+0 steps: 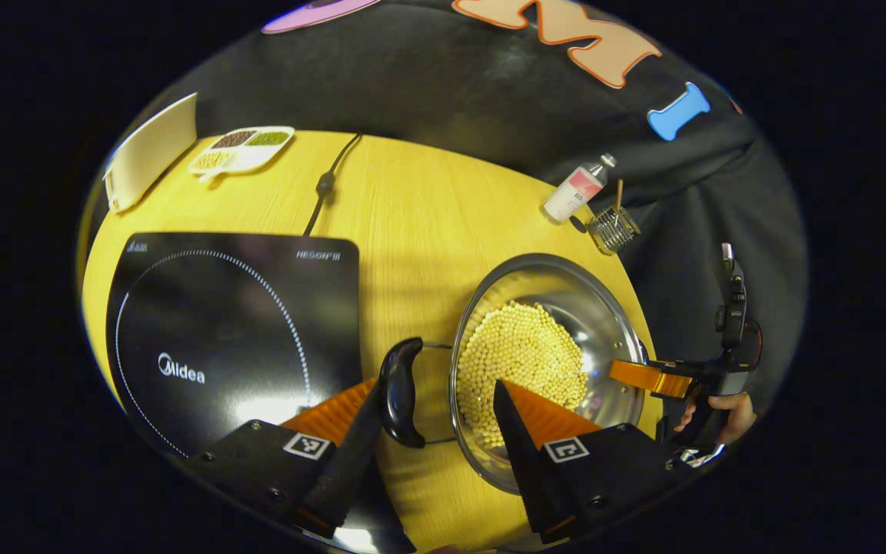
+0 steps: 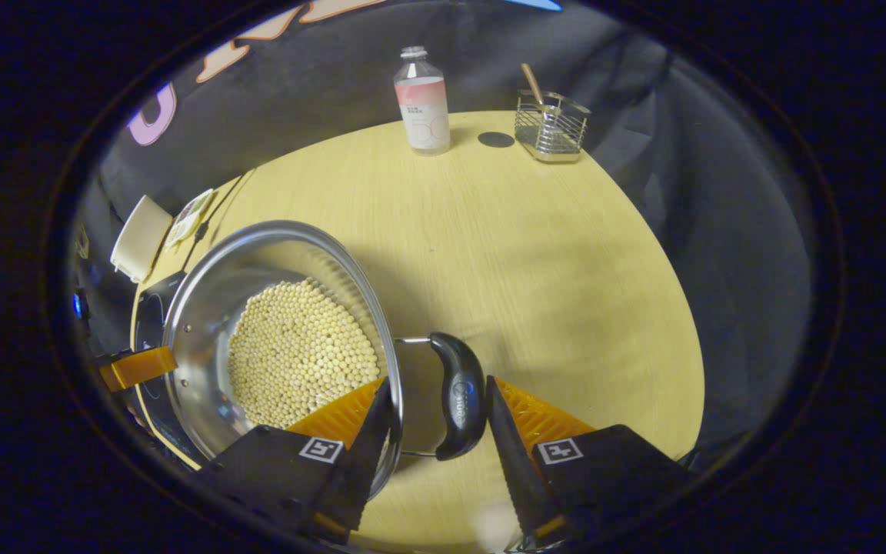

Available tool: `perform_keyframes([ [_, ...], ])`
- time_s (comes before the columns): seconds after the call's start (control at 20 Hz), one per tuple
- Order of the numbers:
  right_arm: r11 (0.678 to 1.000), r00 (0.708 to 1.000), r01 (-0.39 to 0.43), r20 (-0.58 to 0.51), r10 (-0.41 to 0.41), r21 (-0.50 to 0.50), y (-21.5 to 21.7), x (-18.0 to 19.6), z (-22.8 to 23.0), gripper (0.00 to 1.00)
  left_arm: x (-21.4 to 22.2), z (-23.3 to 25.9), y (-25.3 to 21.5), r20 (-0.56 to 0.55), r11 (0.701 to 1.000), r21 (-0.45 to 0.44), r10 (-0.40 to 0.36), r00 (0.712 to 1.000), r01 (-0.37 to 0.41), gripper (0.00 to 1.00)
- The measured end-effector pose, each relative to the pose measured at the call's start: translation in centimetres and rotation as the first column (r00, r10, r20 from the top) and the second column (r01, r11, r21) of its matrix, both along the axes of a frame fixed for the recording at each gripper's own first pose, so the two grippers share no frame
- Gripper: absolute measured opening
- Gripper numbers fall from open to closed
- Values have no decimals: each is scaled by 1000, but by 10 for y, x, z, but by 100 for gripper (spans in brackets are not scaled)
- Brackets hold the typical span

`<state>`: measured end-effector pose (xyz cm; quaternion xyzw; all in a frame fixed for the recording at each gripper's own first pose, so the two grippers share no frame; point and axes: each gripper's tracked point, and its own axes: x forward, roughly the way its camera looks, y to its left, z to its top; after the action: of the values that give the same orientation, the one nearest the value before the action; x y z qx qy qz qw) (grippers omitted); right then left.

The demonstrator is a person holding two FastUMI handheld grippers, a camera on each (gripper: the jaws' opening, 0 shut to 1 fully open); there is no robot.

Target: First push the handle of the pot to place it horizontally, then grasp the pot with both hands and set it on the induction cooktop.

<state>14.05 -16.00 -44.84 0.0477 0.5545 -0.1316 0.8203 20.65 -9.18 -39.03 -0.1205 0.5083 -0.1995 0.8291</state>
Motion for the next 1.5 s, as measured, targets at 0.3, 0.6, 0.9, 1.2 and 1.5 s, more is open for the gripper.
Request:
perform_keyframes([
  [0.3,1000,1000,4,-10,-3,20,-7,3,-7,79,9,-12,-7,-9,999,35,-32,999,32,80],
  [0.6,999,1000,-1,-17,1,35,-7,6,-11,65,14,-32,-10,-44,989,116,-88,995,93,65],
  [0.9,995,999,28,-19,-26,97,-11,8,-11,61,9,-39,-25,-128,999,-27,-48,991,45,59],
  [1.2,990,999,31,-28,-27,138,-12,4,-8,48,3,-39,-28,-163,999,-38,3,987,-9,53],
  [1.5,986,999,42,-7,-41,160,-12,-3,15,48,-3,-10,-28,-117,1000,-17,17,993,-19,52],
])
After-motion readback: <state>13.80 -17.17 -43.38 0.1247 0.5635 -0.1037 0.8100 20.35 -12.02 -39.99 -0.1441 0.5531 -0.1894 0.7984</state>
